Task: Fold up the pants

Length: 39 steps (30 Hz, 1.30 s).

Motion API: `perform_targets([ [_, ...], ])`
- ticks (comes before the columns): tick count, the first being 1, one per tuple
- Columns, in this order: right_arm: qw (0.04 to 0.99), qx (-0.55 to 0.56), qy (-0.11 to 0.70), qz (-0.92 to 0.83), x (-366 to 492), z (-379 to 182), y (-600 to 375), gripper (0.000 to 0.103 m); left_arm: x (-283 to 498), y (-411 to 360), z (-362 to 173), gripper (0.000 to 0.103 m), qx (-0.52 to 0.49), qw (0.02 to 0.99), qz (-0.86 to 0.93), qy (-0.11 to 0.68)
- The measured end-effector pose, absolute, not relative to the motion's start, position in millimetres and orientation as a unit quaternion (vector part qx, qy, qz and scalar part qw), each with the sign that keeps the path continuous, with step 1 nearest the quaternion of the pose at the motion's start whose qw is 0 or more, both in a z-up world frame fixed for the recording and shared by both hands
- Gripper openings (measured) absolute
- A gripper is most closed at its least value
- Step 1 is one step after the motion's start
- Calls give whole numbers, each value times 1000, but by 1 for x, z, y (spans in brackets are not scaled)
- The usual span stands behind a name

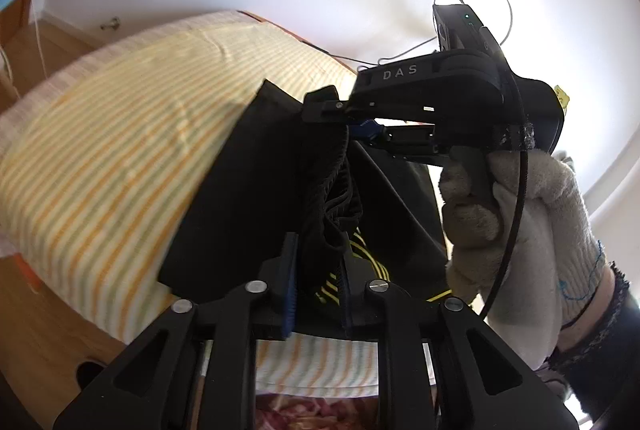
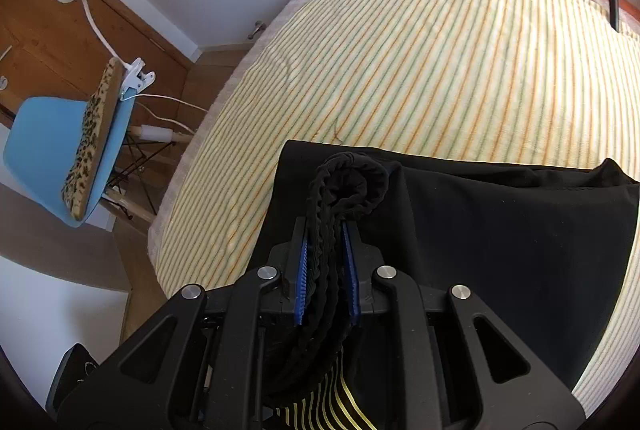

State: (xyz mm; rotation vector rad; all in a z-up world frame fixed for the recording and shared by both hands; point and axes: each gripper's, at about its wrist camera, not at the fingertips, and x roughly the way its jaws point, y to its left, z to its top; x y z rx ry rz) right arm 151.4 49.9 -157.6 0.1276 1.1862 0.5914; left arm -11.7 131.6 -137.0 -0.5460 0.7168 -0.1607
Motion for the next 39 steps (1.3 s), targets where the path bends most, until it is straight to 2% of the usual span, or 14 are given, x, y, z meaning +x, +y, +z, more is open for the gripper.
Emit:
perform_targets([
  [1,785,64,550,276,153,-158,49,19,-13,132,-136,18,-261,899,-72,345],
  [2,784,67,550,279,154,-157,50,20,-15,133,-135,25,-259,899,-65,346],
  [5,774,96,546,305,157,-155,48,36,-21,139,-135,40,-264,899,-33,347],
  [6,771,106,545,314,157,-154,48,42,-23,141,-136,41,-265,899,-24,348],
  [7,768,115,543,321,158,-152,48,43,-26,143,-134,43,-263,901,-15,346],
  [12,765,142,516,358,155,-132,33,44,-44,135,-114,44,-211,925,7,316],
  [20,828,66,463,310,127,-105,-21,44,-17,99,-99,44,-139,930,-29,338],
  [23,853,42,444,272,121,-105,-49,44,-8,91,-83,44,-103,939,-33,325],
  [26,873,-6,440,209,125,-113,-67,44,19,86,-82,44,-55,936,-23,348],
  [30,879,-7,445,172,140,-128,-94,44,41,105,-109,44,-42,917,5,396],
  [33,866,9,468,173,153,-145,-108,44,38,127,-123,47,-82,905,22,417],
  [35,857,19,485,173,164,-156,-113,44,35,135,-123,55,-99,902,21,419],
  [39,854,30,489,174,174,-159,-112,43,30,144,-114,55,-98,910,26,402],
])
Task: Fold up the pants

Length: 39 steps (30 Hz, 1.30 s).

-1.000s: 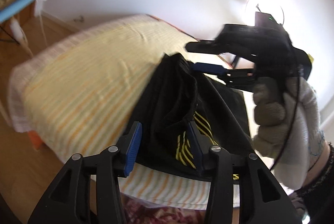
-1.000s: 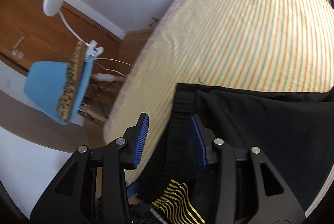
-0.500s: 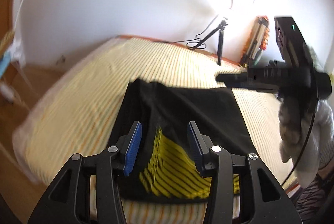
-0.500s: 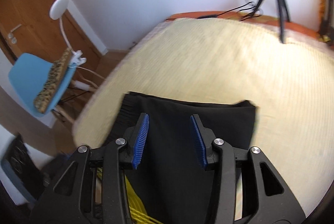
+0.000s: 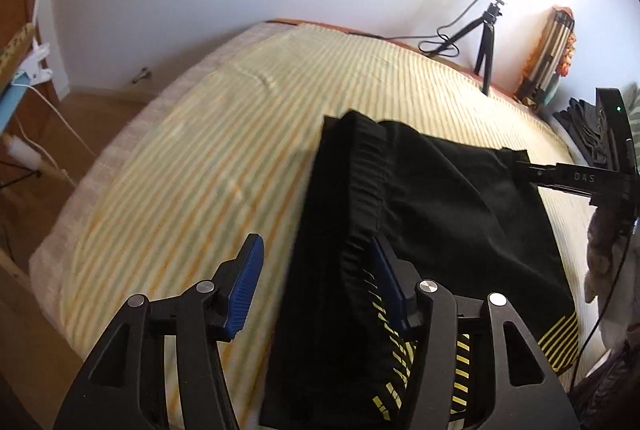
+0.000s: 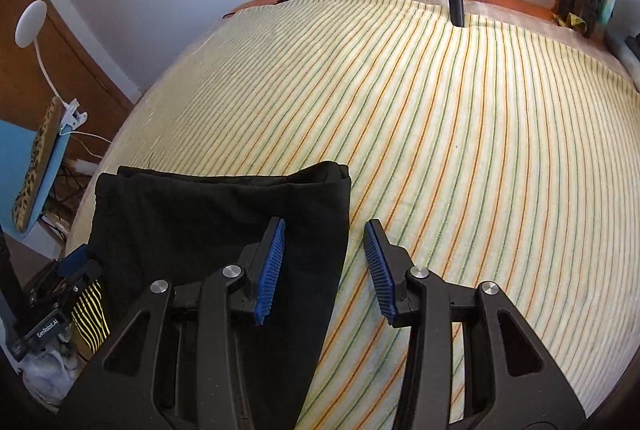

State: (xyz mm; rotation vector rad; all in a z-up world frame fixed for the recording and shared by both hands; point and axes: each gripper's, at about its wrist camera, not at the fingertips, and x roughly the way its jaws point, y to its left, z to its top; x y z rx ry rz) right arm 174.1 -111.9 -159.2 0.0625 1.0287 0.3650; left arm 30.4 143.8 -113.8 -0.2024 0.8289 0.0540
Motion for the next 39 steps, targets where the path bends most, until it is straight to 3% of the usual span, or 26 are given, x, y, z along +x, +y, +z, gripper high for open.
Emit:
perform_targets([
  [8,851,59,488,186,174,-152,-124,43,42,168,-82,53,-144,911,-12,385],
  [11,844,67,487,216,164,-143,-123,44,59,153,-77,60,-121,905,-62,403],
  [18,840,55,493,221,160,-151,-119,44,102,130,-108,60,-43,889,-31,454],
  [22,840,52,500,204,177,-165,-119,24,103,147,-123,64,-64,879,-31,472],
  [27,840,63,496,212,181,-162,-120,23,98,163,-112,62,-101,879,-59,463],
  [32,823,95,499,252,172,-153,-129,26,113,177,-103,62,-170,858,-133,466],
  [36,801,119,510,290,164,-155,-139,44,128,186,-105,62,-175,852,-162,465],
  [39,788,126,520,306,161,-164,-142,46,137,184,-111,62,-172,841,-187,478],
])
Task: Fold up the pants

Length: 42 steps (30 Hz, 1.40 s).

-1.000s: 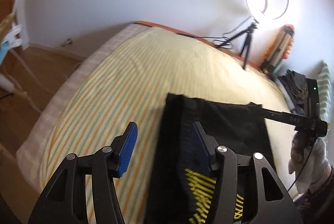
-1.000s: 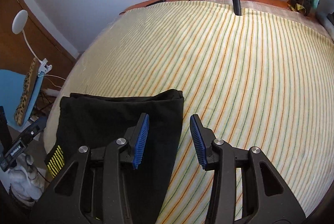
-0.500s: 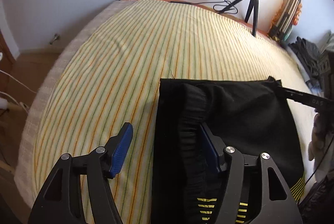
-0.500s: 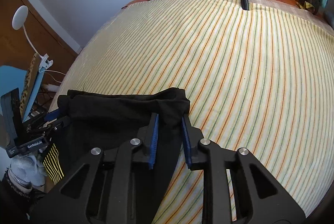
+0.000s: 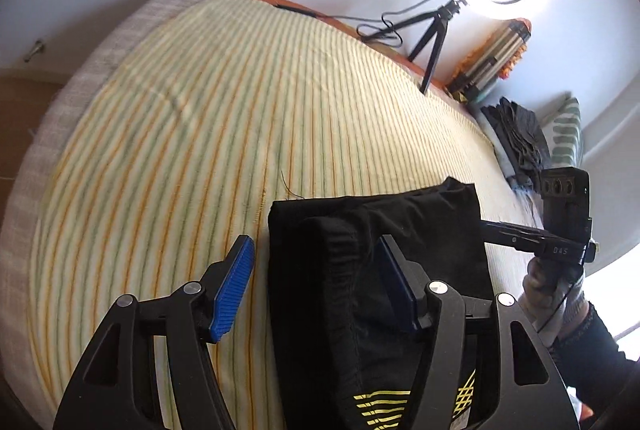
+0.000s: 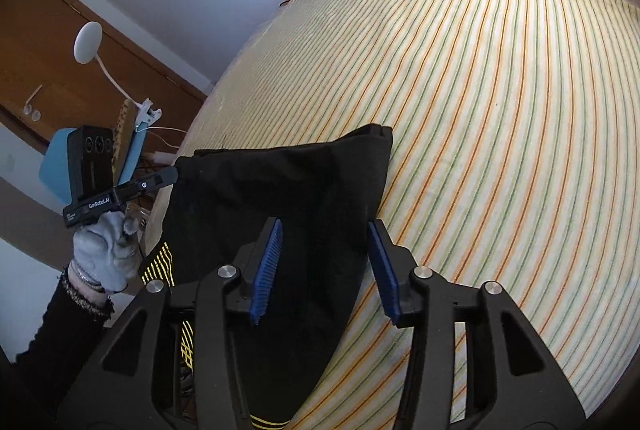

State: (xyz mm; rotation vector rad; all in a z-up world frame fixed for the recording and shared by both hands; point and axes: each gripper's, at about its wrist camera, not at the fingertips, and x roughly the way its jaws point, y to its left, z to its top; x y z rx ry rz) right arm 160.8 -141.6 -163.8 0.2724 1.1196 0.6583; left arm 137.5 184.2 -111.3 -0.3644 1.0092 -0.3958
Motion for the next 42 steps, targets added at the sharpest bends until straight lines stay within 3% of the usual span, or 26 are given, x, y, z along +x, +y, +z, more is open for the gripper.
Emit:
perform_targets([
  [4,782,130,520,319,163,-172,-141,46,149,172,-119,62,-129,838,-192,494],
  [14,766,158,507,363,170,-179,-135,50,156,178,-124,61,-166,826,-241,481],
  [15,764,158,507,367,170,-179,-134,50,155,176,-124,59,-163,825,-247,481],
  [16,761,159,508,372,171,-179,-133,50,155,175,-125,47,-161,823,-250,484],
  [17,758,161,509,375,172,-180,-132,50,155,172,-126,41,-154,824,-246,487],
  [19,755,159,511,379,173,-180,-129,50,156,172,-125,40,-151,824,-245,487],
  [22,752,160,514,380,176,-178,-128,50,157,175,-126,40,-153,823,-246,489],
  [25,753,161,514,378,176,-178,-125,50,159,171,-126,52,-152,827,-246,482],
  [29,757,156,511,377,175,-177,-119,50,161,161,-125,53,-141,832,-243,478],
  [30,757,150,512,378,175,-176,-119,50,160,161,-124,50,-135,833,-241,479],
  [31,757,141,512,380,174,-175,-117,50,159,162,-124,37,-127,835,-235,481],
  [32,758,136,513,379,174,-174,-117,50,159,165,-125,34,-126,834,-235,483],
  [41,757,162,511,374,183,-176,-113,55,163,164,-127,36,-156,838,-231,469],
  [42,760,157,509,372,182,-175,-111,55,161,161,-125,32,-139,843,-227,468],
])
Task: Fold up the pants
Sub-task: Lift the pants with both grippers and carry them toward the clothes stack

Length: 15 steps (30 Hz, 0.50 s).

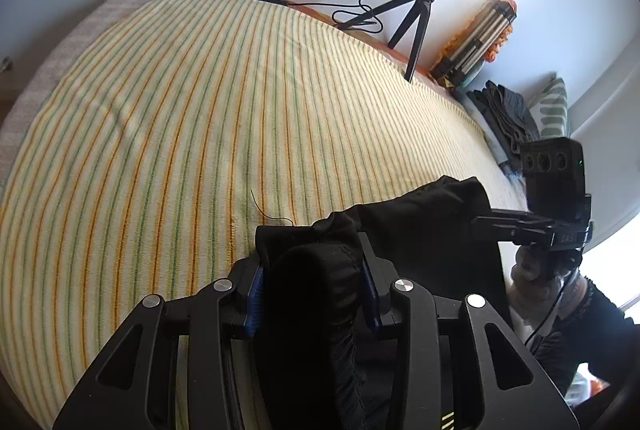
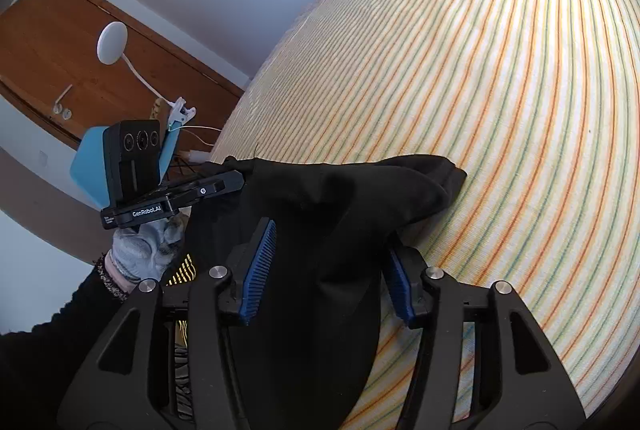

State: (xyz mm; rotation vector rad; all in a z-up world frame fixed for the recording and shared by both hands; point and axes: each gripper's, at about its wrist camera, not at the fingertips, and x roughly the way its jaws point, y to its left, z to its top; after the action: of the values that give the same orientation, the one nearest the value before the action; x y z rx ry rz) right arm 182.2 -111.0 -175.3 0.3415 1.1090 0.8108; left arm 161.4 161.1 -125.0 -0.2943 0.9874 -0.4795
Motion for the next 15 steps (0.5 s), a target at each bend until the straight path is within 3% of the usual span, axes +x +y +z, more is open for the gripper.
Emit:
perform_targets([
  [2,764,142,508,372,180,-173,-108,54,156,155,-123,24,-116,848,-227,464],
  [3,767,135,507,369,180,-172,-106,43,154,152,-122,24,-108,851,-224,462],
  [4,769,127,509,367,180,-172,-103,24,153,153,-122,22,-107,852,-222,462],
  [5,769,122,512,364,179,-174,-102,20,153,152,-121,22,-107,853,-221,461],
  [9,776,110,504,364,178,-170,-100,13,150,154,-117,20,-105,857,-219,455],
  [15,797,78,474,367,171,-150,-87,11,142,159,-103,20,-104,868,-215,435],
])
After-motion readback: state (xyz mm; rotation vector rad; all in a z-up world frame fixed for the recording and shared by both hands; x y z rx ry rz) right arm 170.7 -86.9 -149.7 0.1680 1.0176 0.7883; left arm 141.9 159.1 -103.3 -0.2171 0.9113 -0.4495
